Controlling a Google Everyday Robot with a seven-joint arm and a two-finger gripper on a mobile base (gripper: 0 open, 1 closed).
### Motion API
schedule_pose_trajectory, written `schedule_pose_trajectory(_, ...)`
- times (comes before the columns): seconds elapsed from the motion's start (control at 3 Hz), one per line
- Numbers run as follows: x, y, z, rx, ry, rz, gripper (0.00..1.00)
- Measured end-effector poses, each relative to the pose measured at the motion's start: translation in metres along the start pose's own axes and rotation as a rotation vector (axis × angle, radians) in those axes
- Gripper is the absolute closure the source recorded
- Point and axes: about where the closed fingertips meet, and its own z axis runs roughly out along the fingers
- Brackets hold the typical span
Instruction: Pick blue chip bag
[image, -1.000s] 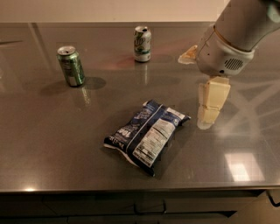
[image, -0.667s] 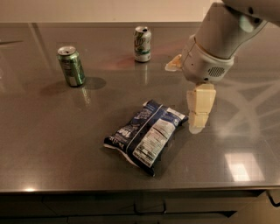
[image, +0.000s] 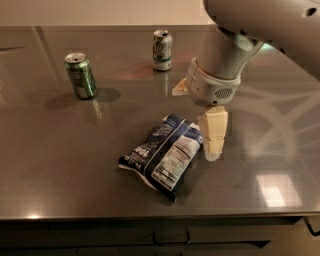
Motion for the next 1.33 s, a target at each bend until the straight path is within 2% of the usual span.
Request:
schedule_pose_trajectory(0.33,-0.009,0.005,0.013,-0.036,0.014,-0.03,0.0)
schedule_pose_trajectory(1.0,-0.027,0.014,0.023,-0.074,0.011,-0.081,0.0)
schedule_pose_trajectory(1.33,-0.032,0.017,0.028,-0.083,0.009,-0.095,0.14)
